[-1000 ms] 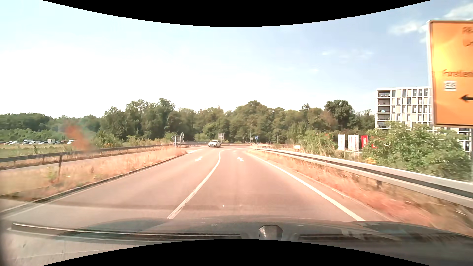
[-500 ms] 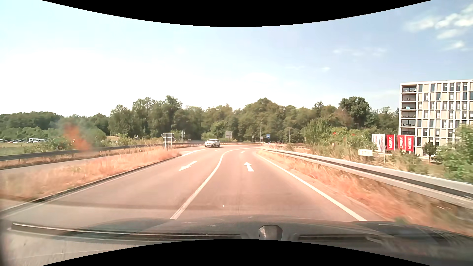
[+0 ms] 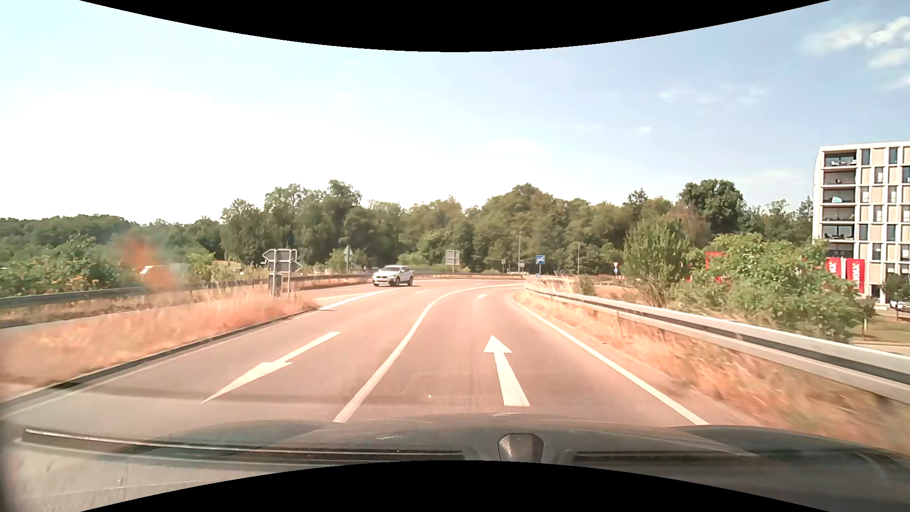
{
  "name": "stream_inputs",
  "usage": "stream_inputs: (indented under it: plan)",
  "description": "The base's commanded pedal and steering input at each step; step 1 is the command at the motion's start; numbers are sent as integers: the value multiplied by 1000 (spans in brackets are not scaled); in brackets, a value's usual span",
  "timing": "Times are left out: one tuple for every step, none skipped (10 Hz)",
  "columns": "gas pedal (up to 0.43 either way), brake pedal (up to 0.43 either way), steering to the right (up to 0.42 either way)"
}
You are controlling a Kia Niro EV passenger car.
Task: Follow the waypoints while adhering to traffic rules and regulations
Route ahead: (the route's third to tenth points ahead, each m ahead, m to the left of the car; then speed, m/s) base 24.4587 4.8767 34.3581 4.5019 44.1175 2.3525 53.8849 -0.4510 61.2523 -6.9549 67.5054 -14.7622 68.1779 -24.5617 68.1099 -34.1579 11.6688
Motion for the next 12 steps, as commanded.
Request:
stream_inputs:
  plan:
    - [20,0,-14]
    - [0,0,-12]
    - [0,0,-10]
    - [0,0,-9]
    - [0,0,-9]
    - [0,0,-8]
    - [0,0,-7]
    - [0,0,-5]
    - [0,18,0]
    - [0,37,6]
    - [0,67,10]
    - [0,104,13]
